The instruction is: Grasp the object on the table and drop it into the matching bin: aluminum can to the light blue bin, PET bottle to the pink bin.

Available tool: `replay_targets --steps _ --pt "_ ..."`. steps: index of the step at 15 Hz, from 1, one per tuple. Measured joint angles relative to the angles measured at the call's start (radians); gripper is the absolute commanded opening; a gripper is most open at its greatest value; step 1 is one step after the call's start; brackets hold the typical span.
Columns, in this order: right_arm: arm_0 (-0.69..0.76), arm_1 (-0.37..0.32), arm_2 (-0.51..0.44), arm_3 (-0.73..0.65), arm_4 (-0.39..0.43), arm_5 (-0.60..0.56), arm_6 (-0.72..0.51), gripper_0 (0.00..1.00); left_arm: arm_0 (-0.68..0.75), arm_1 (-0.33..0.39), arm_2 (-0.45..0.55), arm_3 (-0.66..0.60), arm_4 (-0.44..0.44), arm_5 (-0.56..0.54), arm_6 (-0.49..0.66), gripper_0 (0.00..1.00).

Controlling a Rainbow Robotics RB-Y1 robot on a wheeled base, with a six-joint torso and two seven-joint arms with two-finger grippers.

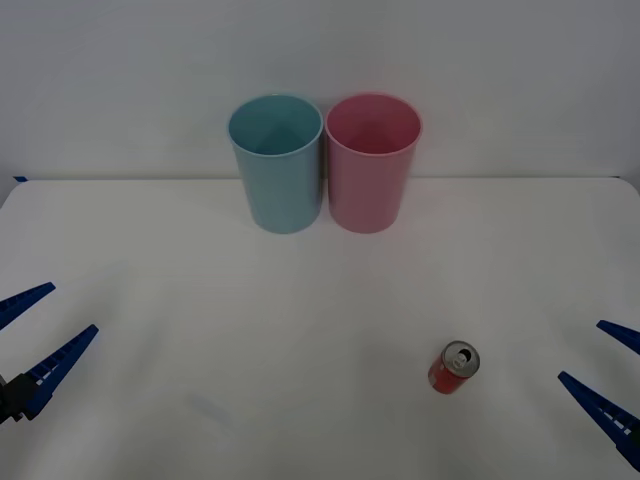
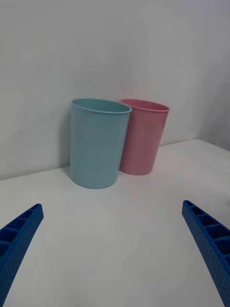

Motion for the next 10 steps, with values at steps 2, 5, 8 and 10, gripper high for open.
replay_targets --steps 2,5,8,10 --pt "0.018 -0.010 0.014 0.003 0.000 -0.002 0.050 1.00 0.000 0.000 0.000 0.000 0.000 0.000 0.000 1.00" --pt "0.017 -0.034 0.040 0.068 0.000 -0.012 0.166 1.00 0.000 0.000 0.000 0.000 0.000 0.000 0.000 1.00" --pt "0.012 -0.066 0.079 0.139 0.002 -0.021 0.221 1.00 0.000 0.000 0.000 0.000 0.000 0.000 0.000 1.00" --pt "0.005 -0.081 0.111 0.179 0.004 -0.021 0.234 1.00 0.000 0.000 0.000 0.000 0.000 0.000 0.000 1.00"
